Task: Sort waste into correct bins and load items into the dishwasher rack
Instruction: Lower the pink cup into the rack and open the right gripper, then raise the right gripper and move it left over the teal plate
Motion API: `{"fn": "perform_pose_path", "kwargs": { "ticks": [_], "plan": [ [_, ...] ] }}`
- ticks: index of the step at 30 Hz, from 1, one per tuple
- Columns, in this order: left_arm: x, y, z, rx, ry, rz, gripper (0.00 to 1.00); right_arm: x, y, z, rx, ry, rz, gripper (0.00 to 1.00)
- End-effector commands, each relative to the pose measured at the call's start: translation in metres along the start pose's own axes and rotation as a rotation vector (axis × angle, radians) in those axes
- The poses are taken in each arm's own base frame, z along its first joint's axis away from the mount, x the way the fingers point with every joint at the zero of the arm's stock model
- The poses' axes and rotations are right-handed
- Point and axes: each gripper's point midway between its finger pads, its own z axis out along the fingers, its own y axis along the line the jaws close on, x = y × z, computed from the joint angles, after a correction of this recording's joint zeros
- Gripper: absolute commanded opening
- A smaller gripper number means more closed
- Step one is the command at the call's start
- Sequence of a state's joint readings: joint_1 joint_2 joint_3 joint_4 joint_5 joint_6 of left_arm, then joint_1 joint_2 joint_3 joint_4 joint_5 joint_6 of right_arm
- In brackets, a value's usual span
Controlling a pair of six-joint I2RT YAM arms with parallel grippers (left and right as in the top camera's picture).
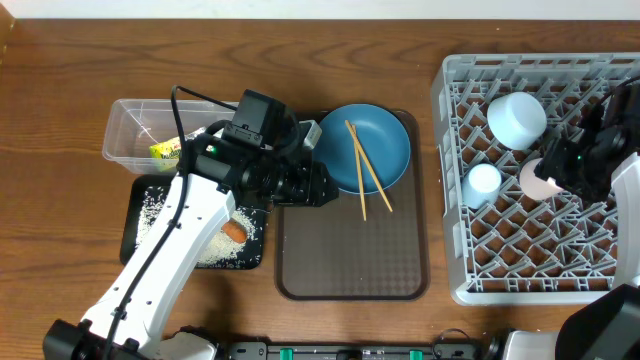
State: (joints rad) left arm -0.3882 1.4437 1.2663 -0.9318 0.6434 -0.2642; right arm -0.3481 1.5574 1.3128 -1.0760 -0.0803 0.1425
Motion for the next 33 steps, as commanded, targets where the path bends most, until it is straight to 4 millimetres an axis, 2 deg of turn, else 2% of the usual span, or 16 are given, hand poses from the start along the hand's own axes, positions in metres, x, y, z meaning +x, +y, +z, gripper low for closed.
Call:
{"fn": "perform_pose_path", "kwargs": {
  "ticks": [1, 4, 7, 9, 11, 20, 24, 28, 31, 33],
  "plan": [
    [0.003, 0.004, 0.003, -0.015, 0.009, 0.005, 0.50, 0.001, 0.001, 0.000, 0.007, -0.002, 0.007, 0.19],
    [0.003, 0.004, 0.003, -0.015, 0.009, 0.005, 0.50, 0.001, 0.001, 0.000, 0.007, -0.002, 0.011, 0.48],
    [0.003, 0.004, 0.003, -0.015, 0.009, 0.005, 0.50, 0.002, 0.001, 0.000, 0.007, -0.001, 0.014, 0.70],
    [0.003, 0.004, 0.003, -0.015, 0.009, 0.005, 0.50, 0.002, 0.001, 0.000, 0.006, -0.001, 0.014, 0.80],
    [0.003, 0.004, 0.003, -0.015, 0.009, 0.005, 0.50, 0.002, 0.001, 0.000, 0.006, -0.001, 0.014, 0.84],
    [0.003, 0.004, 0.003, -0.015, 0.009, 0.005, 0.50, 0.002, 0.004, 0.000, -0.010, 0.001, 0.014, 0.87],
    [0.000, 0.011, 0.003, -0.060, -0.006, 0.005, 0.50, 0.002, 0.007, 0.000, -0.031, 0.003, 0.013, 0.87],
    [-0.001, 0.015, 0.002, -0.079, -0.013, 0.005, 0.51, 0.003, 0.021, -0.001, -0.108, 0.008, 0.001, 0.87],
    [-0.001, 0.015, 0.002, -0.079, -0.013, 0.005, 0.60, 0.006, 0.031, -0.002, -0.161, 0.023, -0.009, 0.83],
    [-0.001, 0.015, 0.002, -0.079, -0.013, 0.005, 0.73, 0.007, 0.042, -0.003, -0.202, 0.024, -0.050, 0.82]
  ]
}}
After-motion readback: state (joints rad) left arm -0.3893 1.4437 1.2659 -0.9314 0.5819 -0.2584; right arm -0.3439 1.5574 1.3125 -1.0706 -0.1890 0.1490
